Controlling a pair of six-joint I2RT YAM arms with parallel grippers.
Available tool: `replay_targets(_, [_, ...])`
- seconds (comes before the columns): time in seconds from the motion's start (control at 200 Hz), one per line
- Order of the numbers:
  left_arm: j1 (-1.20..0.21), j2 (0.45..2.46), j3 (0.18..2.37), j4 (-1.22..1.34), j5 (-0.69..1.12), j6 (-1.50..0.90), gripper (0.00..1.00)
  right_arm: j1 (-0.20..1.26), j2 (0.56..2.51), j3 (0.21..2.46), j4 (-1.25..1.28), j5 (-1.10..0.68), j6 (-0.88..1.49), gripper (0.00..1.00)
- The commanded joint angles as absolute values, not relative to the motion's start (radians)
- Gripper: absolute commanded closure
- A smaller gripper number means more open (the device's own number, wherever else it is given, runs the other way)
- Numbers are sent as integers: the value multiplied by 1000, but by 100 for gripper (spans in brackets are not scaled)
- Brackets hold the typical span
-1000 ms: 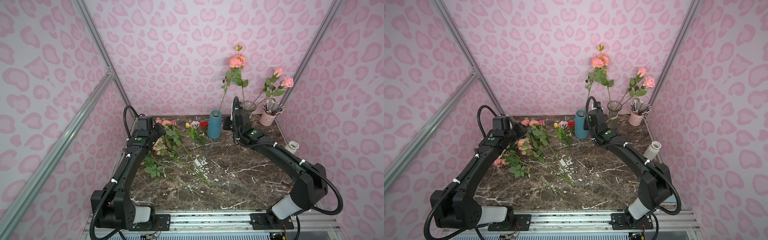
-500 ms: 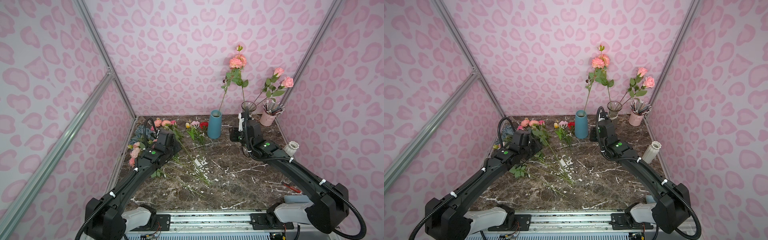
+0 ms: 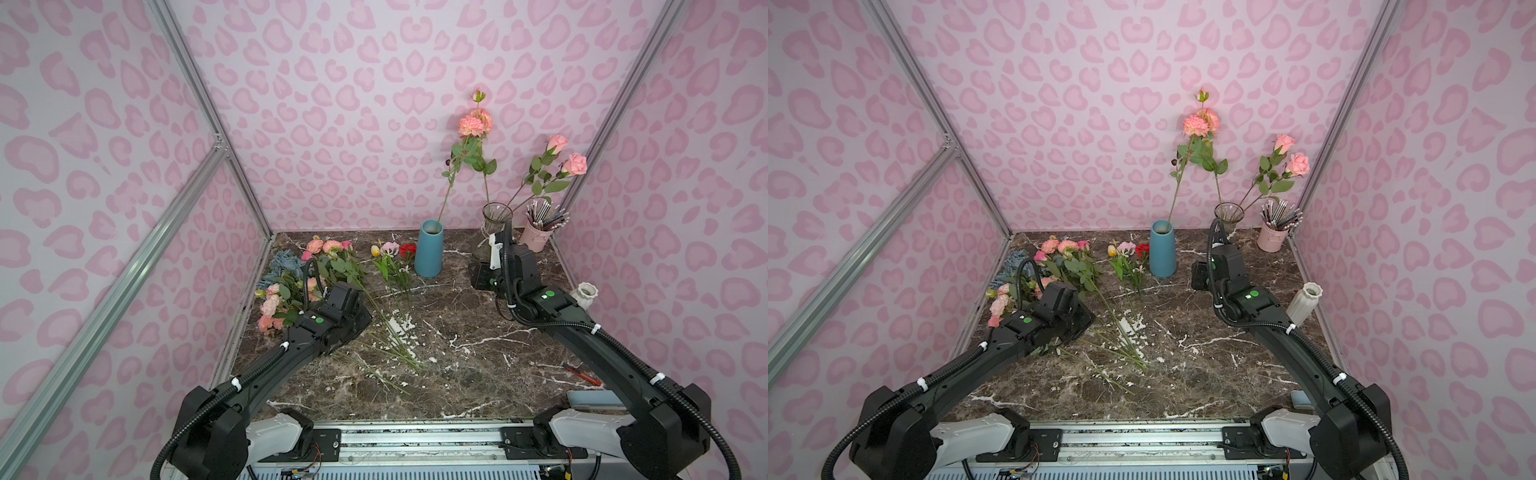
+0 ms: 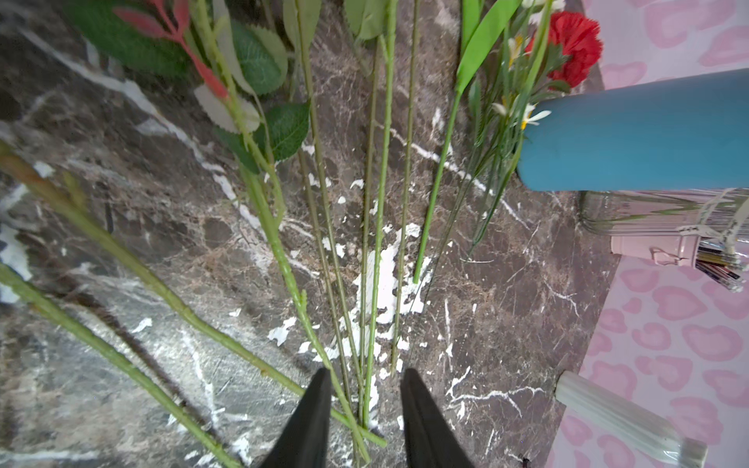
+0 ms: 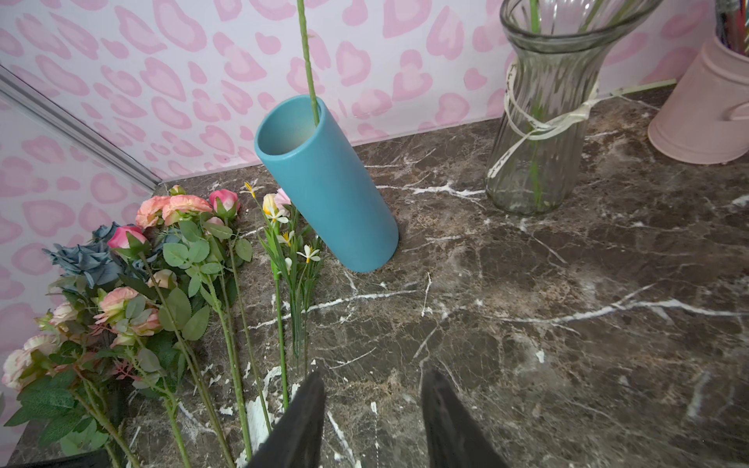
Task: Place the pink flowers into the vase
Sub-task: Pick up the flower at the center of the board.
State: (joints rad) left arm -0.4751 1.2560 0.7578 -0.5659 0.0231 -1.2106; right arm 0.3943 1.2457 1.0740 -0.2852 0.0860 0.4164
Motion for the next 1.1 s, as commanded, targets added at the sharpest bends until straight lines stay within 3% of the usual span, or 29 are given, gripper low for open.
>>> replay_targets(0.0, [-475, 1279, 746, -501, 43, -1246, 68, 386, 1236, 1066, -261, 63, 426, 56])
replay_targets(1.095, [-396, 1481, 713, -387, 38, -1230, 73, 330, 1217, 1025, -250, 6, 427, 57])
